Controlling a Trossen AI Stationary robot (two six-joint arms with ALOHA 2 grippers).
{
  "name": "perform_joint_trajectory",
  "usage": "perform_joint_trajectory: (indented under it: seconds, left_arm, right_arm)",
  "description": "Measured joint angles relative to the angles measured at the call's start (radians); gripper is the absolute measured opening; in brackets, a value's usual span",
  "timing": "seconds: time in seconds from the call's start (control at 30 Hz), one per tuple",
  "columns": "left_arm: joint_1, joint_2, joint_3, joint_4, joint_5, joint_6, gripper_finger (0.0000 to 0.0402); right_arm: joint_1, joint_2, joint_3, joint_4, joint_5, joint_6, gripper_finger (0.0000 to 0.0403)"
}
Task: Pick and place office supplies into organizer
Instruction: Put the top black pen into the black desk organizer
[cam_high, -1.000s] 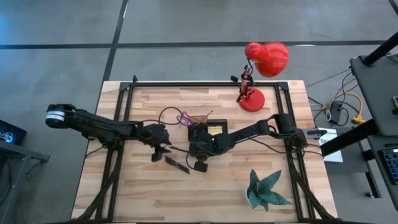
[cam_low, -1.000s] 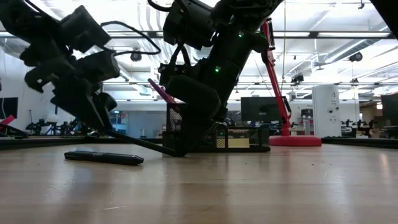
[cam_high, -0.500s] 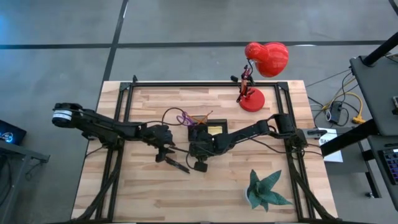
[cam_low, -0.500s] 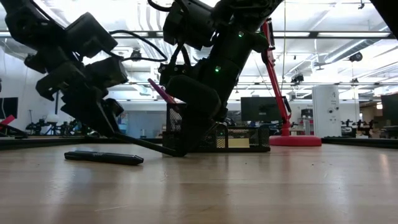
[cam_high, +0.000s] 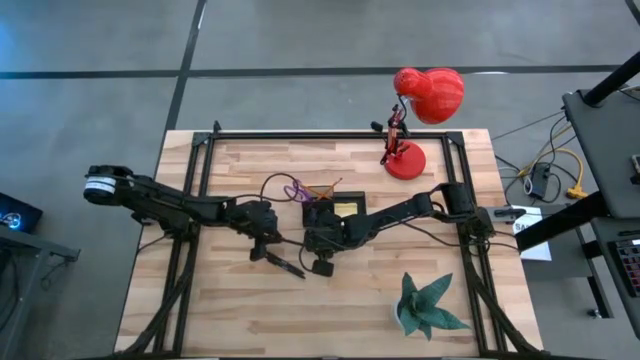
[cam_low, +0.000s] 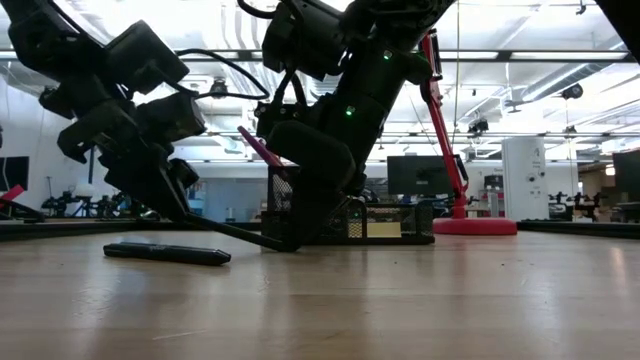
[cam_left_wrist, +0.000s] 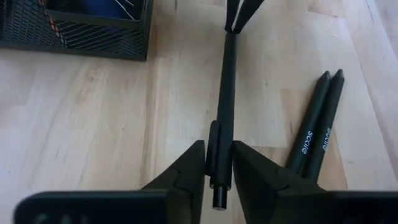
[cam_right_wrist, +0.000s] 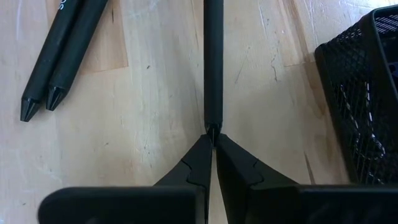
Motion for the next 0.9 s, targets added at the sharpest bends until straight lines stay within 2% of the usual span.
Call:
perform_joint_trajectory:
  seconds: [0.17, 0.43, 0.63, 0.73, 0.9]
  left_arm:
    - [-0.001, 0.0, -0.001, 0.001, 0.012, 0.004, 0.0031]
    - [-0.001, -0.011, 0.008, -0.024, -0.051, 0.005, 0.0022]
    - [0.002, -0.079, 0.133, -0.248, -0.152, 0.092, 0.0022]
    - [0.0, -0.12, 0.22, -0.391, -0.169, 0.169, 0.0022]
    - [0.001, -0.16, 0.387, -0.591, -0.268, 0.272, 0.0022]
  right_arm:
    - [0.0, 0.0, 0.0, 0.0, 0.004, 0.0, 0.0013]
    - [-0.002, -0.002, 0.031, -0.044, 0.041, 0.01, 0.0013]
    - [0.021, -0.066, 0.081, -0.149, 0.248, 0.032, 0.0013]
    - [0.035, -0.113, 0.081, -0.158, 0.372, 0.026, 0.0013]
    - [0.054, -0.204, 0.08, -0.199, 0.613, 0.087, 0.0013]
